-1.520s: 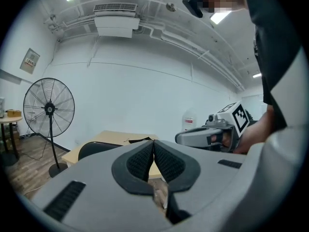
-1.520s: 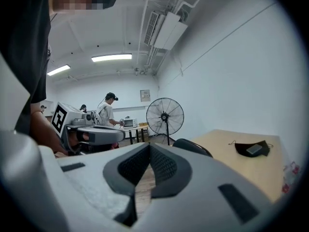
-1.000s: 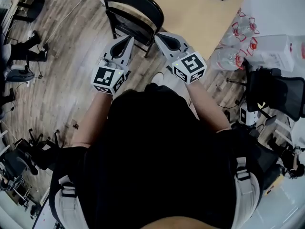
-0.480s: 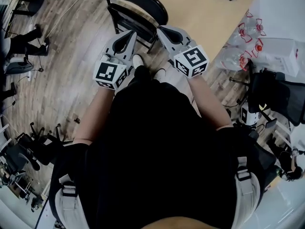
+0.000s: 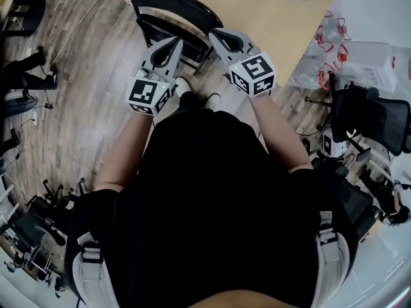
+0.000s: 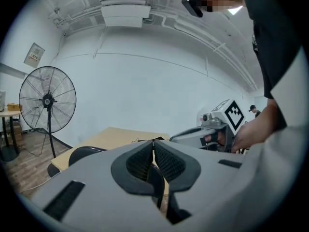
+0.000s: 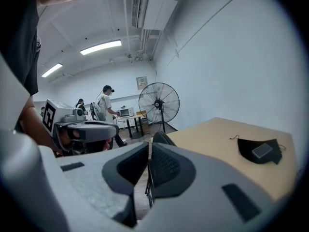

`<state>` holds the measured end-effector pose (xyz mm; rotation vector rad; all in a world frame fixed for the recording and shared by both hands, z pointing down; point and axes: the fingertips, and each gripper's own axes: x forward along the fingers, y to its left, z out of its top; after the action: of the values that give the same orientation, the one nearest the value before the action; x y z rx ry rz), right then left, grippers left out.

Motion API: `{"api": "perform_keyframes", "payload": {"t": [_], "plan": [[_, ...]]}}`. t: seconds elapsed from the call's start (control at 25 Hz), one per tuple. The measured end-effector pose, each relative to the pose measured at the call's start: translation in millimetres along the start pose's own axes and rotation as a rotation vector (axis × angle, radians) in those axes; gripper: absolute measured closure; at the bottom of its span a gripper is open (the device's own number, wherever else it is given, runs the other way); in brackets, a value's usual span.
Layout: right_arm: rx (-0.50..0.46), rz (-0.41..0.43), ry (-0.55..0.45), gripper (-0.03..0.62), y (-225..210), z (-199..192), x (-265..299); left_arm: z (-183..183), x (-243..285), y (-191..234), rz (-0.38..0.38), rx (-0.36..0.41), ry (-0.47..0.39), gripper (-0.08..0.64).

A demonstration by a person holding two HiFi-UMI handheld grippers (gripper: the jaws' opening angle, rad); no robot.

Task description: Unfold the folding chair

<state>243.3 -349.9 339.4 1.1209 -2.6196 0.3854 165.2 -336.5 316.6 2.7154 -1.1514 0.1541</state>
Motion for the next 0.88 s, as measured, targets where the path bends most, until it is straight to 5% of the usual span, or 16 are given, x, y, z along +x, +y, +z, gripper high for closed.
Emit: {"api": "perform_keyframes", "payload": {"t": [0.32, 0.52, 0.88], "plan": [[0.005, -0.053, 0.107, 0.483, -26.3, -9.8, 43.2, -16.2, 23.2, 39.2, -0.039, -0.003, 0.032, 0.501], [0.004, -0.076, 0.180, 0.347, -49.1, -21.3, 64.4, -29.8, 41.8, 60.3, -0.040, -0.001, 0.061, 0.432], [-0.015, -0.089, 0.330, 0.239, -79.4, -50.8, 104.5, -74.7, 57.2, 104.7, -0.008, -0.017, 0.162, 0.291]]}}
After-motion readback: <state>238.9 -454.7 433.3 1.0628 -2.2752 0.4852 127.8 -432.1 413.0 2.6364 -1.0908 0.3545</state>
